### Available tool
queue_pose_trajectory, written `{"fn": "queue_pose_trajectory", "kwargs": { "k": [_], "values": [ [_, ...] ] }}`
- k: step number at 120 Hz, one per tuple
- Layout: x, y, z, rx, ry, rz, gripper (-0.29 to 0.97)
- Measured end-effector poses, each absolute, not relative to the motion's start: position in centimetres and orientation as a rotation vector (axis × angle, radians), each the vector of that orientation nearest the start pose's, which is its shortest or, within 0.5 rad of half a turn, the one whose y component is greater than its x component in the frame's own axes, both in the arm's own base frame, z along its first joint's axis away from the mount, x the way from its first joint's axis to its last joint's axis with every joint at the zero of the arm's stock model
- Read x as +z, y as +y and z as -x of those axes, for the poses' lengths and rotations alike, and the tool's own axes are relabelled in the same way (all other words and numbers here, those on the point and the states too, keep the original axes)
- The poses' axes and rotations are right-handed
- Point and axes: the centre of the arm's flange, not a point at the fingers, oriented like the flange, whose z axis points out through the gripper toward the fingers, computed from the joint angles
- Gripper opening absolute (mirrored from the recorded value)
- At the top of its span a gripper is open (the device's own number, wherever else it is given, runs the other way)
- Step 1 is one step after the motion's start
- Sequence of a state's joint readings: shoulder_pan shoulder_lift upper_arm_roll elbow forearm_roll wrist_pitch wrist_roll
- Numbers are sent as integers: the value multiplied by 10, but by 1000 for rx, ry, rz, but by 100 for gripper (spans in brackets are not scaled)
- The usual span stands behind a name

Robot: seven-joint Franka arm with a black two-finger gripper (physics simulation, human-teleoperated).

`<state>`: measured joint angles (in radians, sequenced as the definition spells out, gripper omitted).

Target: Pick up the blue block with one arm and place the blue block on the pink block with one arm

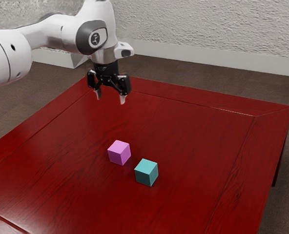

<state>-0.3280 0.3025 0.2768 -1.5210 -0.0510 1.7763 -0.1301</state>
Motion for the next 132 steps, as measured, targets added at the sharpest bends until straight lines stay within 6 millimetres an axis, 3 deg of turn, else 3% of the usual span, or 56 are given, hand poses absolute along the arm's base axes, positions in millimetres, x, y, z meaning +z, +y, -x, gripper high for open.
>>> {"fn": "queue_pose_trajectory", "kwargs": {
  "k": [14, 24, 34, 46, 53, 62, 78, 101, 132],
  "values": [
    [483, -61, -647, -19, -118, 3111, 68],
    [492, -64, -647, -66, -112, 3120, 68],
    [515, -89, -635, -108, -43, 3148, 68],
    [526, -120, -618, -108, 46, 3170, 68],
    [541, -128, -609, -115, 74, 3181, 68],
    [541, -131, -604, -89, 85, 3185, 68],
    [478, -129, -592, 49, 80, 3176, 68],
    [423, -172, -570, 67, 220, 3152, 68],
    [377, -182, -573, -116, 380, 3060, 68]
  ]
}}
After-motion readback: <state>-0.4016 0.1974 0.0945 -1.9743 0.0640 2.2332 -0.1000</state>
